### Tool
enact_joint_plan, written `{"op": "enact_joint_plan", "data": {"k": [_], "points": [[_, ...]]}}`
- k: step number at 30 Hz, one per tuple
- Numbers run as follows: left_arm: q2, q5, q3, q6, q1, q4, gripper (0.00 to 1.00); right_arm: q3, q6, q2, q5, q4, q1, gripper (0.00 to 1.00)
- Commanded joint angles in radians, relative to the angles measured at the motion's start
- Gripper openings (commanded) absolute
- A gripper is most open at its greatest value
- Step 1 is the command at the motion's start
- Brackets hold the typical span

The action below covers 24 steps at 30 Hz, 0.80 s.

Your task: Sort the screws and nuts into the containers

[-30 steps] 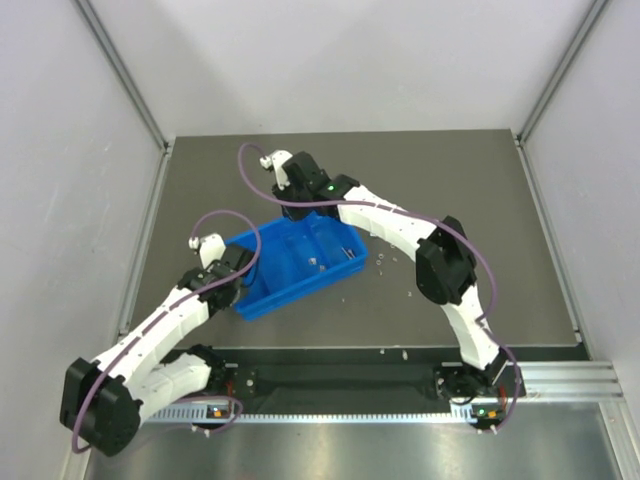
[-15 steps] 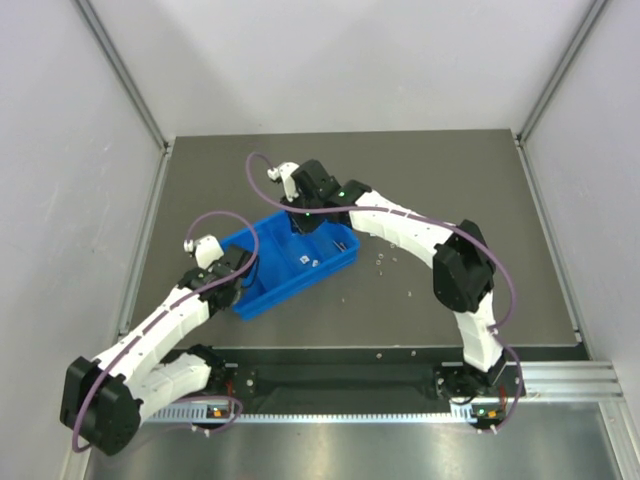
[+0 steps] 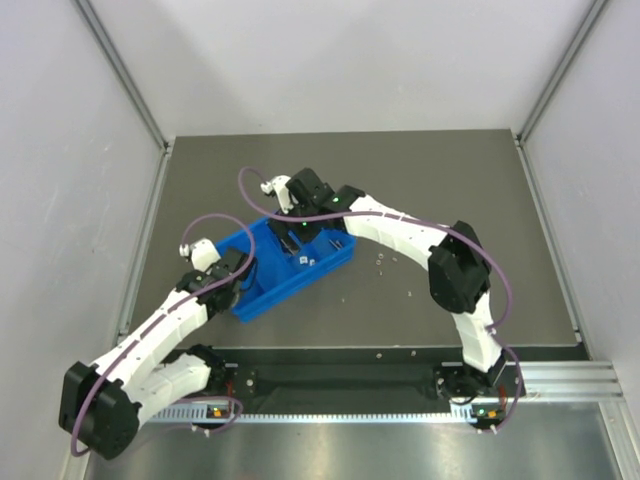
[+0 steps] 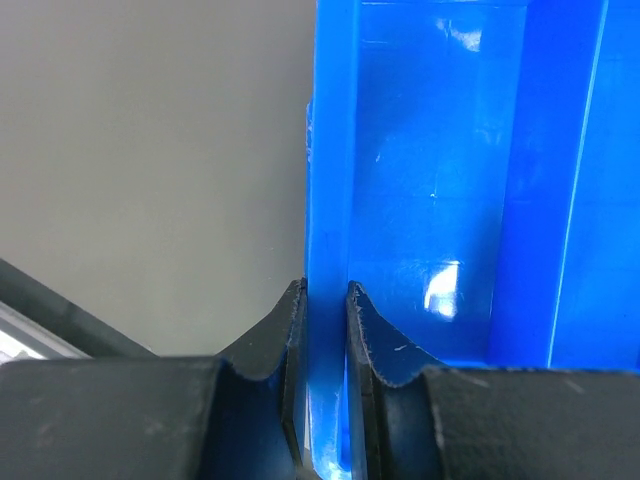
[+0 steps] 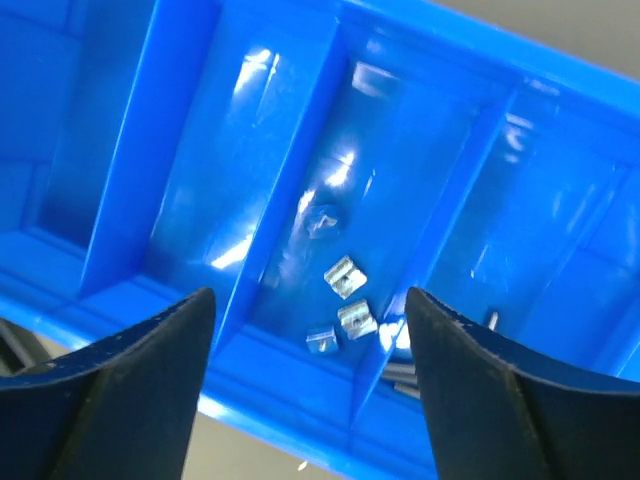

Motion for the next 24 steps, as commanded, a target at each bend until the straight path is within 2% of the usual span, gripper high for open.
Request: {"op": "enact_joint_plan", "data": {"k": [1,5,10,15,20,24], "points": [[-0.03,-0.088,0.007,-0.097,0.003,0.018,0.09,0.095,0.042,-0.09,0.002,-0.025,-0.052,0.77],[-0.021,-0.153,0.022,-0.219,0.006,-0.039,0.11,0.107,0.193,-0.156,0.019,-0.047,-0.198,0.78],[0.04,-0.234,0.076,-0.351,0.02,-0.168,0.12,-0.06,0.192,-0.245,0.179,-0.059,-0.333,0.75],[0.106,-0.219,0.088,-0.387,0.066,-0.136,0.12,-0.189,0.246,-0.218,0.275,-0.09,-0.376,0.7],[0.164,-0.179,0.111,-0.345,0.102,-0.033,0.1,-0.233,0.31,-0.149,0.269,-0.073,-0.373,0.65],[0.192,-0.167,0.13,-0.355,0.112,-0.028,0.09,-0.262,0.337,-0.109,0.289,-0.073,-0.37,0.61]]}}
